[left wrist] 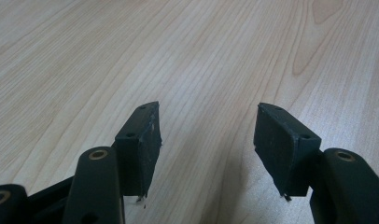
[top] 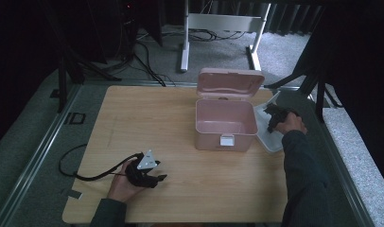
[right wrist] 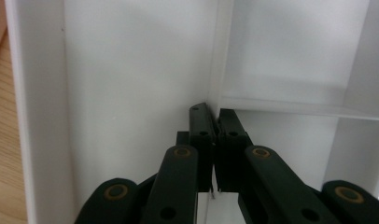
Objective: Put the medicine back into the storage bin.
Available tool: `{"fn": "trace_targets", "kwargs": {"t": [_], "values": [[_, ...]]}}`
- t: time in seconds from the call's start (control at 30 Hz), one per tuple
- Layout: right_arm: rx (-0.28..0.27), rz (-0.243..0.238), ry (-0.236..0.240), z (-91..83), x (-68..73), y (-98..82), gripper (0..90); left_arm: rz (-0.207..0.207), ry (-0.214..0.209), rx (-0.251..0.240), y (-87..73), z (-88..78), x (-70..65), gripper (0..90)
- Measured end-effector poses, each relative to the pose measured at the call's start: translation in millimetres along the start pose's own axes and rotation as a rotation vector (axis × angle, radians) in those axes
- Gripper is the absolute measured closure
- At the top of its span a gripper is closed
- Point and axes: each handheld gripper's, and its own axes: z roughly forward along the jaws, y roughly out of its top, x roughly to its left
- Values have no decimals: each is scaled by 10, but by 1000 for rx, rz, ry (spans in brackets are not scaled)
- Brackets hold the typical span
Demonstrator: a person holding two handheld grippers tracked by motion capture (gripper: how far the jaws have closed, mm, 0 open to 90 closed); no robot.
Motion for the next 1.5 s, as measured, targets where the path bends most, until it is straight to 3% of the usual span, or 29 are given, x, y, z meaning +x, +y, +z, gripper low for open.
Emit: {"fn": "trace_targets", "kwargs": {"t": [0.27, 0.7, 1.07, 1.5], "values": [[8, -12, 3, -38, -48, -97, 892, 1, -4, 4, 2, 12, -7, 413], [45, -135, 13, -166, -155, -404, 896, 4, -5, 10, 5, 23, -11, 413], [33, -229, 14, -373, -183, -565, 896, 2, 0, 6, 5, 9, -10, 413], [-11, -317, 40, -758, -261, -757, 896, 1, 2, 3, 7, -1, -12, 413]]}}
